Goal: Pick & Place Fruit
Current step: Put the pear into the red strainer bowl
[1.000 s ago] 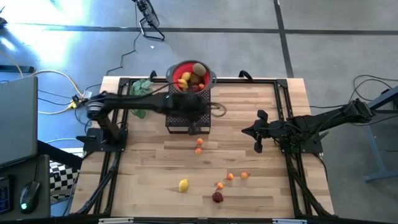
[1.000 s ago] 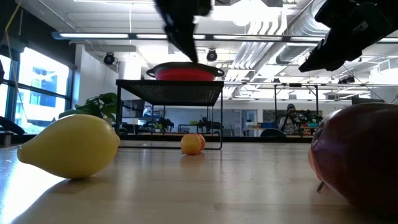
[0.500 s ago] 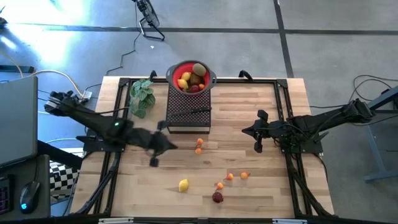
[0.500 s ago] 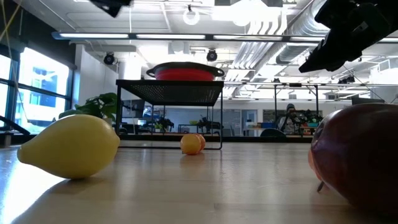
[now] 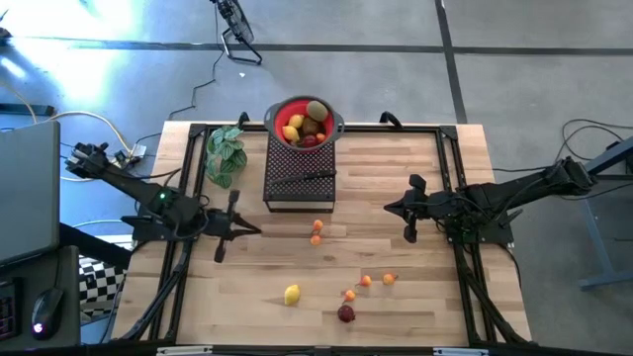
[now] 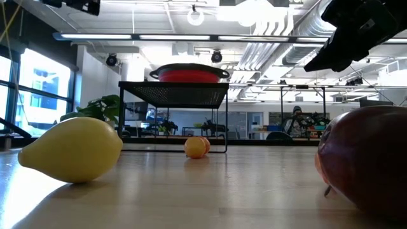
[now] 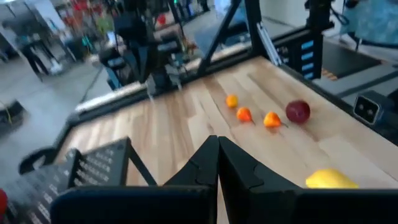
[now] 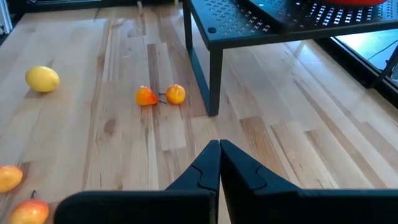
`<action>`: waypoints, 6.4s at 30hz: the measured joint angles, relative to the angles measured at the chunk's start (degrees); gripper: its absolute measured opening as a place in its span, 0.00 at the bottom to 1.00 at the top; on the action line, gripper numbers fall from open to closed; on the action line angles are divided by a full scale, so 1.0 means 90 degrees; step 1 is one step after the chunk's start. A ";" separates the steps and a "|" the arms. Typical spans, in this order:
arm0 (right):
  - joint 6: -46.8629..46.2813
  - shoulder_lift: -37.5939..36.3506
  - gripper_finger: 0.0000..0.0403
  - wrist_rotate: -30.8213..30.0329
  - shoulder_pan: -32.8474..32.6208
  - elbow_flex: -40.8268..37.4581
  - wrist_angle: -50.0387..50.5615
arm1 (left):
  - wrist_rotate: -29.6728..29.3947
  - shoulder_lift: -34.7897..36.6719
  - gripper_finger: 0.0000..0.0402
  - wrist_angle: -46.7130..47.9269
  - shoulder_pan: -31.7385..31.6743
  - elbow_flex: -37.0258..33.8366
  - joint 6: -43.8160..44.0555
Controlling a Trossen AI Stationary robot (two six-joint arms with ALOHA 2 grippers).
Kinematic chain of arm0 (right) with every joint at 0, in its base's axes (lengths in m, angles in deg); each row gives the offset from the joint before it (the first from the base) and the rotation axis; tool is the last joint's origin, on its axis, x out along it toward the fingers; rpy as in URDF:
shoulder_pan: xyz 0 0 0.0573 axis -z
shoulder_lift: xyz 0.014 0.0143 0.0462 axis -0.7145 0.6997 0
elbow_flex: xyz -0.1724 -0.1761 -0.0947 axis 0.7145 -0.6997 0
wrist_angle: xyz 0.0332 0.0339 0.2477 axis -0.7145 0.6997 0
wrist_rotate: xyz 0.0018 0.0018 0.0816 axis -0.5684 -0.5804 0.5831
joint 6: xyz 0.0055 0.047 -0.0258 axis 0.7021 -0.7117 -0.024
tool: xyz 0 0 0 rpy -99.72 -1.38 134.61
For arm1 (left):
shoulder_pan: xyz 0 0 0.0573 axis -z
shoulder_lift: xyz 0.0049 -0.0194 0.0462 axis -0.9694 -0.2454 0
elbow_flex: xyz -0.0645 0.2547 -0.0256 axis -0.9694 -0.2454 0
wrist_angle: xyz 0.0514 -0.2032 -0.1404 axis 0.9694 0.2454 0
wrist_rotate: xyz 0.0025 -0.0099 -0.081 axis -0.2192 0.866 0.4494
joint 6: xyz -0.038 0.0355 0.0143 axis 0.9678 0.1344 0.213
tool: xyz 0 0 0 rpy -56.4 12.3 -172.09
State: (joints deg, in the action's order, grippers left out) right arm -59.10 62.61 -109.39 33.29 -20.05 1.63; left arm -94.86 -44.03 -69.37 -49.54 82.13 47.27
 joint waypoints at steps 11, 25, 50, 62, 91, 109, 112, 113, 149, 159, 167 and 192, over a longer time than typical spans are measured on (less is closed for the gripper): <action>-0.0312 -0.0002 0.01 -0.0311 -0.0001 0.0000 -0.0107 | -0.0030 0.0561 0.01 -0.0435 0.0000 -0.0956 -0.0177; -0.0335 0.0000 0.01 -0.0835 0.0000 0.0000 -0.0388 | -0.0731 0.0559 0.01 -0.0472 0.0000 -0.0961 -0.0121; -0.1025 0.0474 0.01 0.0017 -0.0008 0.0471 0.0429 | -0.0689 0.0549 0.01 -0.0481 0.0000 -0.0961 0.2246; -0.1120 0.2240 0.01 0.1283 -0.0397 0.1935 0.2233 | -0.0712 0.0549 0.01 -0.0481 0.0000 -0.0961 0.2175; -0.2754 0.4396 0.04 0.1841 -0.1842 0.3419 0.3543 | -0.0726 0.0549 0.01 -0.0479 0.0000 -0.0961 0.2175; -0.2940 0.4396 0.59 0.1844 -0.2605 0.2975 0.3400 | -0.0721 0.0549 0.01 -0.0452 0.0000 -0.0958 0.2173; -0.3229 0.4397 0.57 0.1782 -0.2712 0.2641 0.3165 | -0.0721 0.0549 0.01 -0.0452 0.0000 -0.0958 0.2173; -0.3281 0.4397 0.56 0.1754 -0.2734 0.2531 0.3051 | -0.0721 0.0549 0.01 -0.0452 0.0000 -0.0958 0.2173; -0.3143 0.5357 0.53 0.1997 -0.2886 0.1853 0.1349 | -0.0718 0.0551 0.01 -0.0287 0.0000 -0.0956 0.2173; -0.3156 0.5367 0.41 0.1867 -0.2888 0.1848 0.1331 | -0.0721 0.0551 0.01 -0.0289 0.0000 -0.0956 0.2173; -0.3354 0.5370 0.27 0.1800 -0.2879 0.1846 0.1382 | -0.0721 0.0551 0.01 -0.0291 0.0000 -0.0956 0.2173; -0.3950 0.5243 0.01 0.1660 -0.2885 0.1822 0.1226 | -0.0721 0.0551 0.01 -0.0292 0.0000 -0.0956 0.2173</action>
State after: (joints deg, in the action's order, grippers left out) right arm -94.65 109.80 -94.45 7.33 -3.65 12.67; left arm -101.35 -39.07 -72.00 -49.54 73.53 66.83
